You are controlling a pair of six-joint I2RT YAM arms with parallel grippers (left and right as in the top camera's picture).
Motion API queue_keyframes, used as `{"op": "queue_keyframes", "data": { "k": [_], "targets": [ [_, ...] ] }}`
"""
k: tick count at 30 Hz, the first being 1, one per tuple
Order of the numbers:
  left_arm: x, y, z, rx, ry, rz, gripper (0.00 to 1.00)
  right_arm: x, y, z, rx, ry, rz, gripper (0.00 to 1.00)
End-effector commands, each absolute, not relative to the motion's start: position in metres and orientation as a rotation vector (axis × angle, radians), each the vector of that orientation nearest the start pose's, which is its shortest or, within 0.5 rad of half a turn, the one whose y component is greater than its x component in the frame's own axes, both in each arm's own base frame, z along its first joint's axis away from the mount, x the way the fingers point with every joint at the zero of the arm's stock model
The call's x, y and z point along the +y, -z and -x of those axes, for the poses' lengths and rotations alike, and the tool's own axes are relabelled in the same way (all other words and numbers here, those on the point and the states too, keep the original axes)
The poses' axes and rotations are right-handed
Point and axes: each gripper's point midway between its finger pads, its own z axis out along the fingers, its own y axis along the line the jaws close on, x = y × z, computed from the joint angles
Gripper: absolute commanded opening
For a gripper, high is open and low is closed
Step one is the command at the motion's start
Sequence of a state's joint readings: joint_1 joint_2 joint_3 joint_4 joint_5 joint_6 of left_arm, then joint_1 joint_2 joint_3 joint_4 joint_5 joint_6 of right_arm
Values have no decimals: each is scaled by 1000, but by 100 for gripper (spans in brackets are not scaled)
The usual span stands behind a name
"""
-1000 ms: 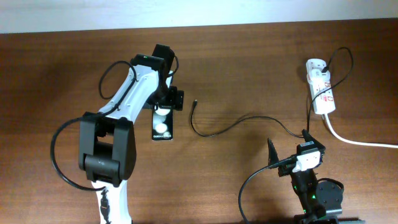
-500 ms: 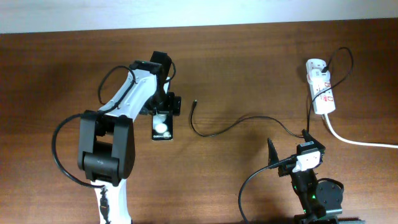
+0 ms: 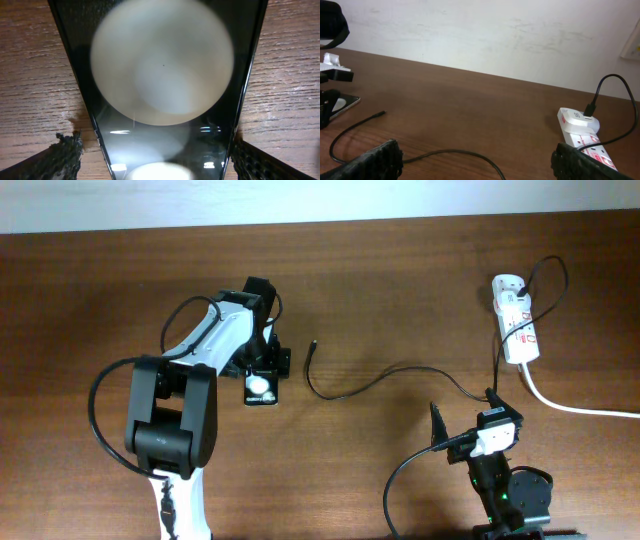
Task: Plug charger to phone and switch on socket
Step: 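Close the left gripper on the phone's sides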
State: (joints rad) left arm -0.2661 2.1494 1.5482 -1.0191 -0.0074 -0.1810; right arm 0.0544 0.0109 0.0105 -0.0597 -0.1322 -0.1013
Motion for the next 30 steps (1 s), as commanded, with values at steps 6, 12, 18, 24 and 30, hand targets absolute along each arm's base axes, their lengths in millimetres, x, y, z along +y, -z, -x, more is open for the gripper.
{"op": "queue_keyframes", "data": {
  "k": [6,12,18,24,30],
  "targets": [
    [-100,8,-370,3211,-16,-49,99,40,-159,-243,1617,-91,239,99],
    [-107,8,-369,3208,-19,33,99,40,-159,-243,1617,-91,239,99],
    [-115,8,-366,3207,-34,-11,95,40,-159,-243,1617,-91,239,99],
    [-113,8,-369,3193,-60,-11,89,40,-159,-243,1617,-91,239,99],
    [-108,13,-376,3152,-99,-11,89,40,-159,-243,1617,-91,239,99]
  ]
}}
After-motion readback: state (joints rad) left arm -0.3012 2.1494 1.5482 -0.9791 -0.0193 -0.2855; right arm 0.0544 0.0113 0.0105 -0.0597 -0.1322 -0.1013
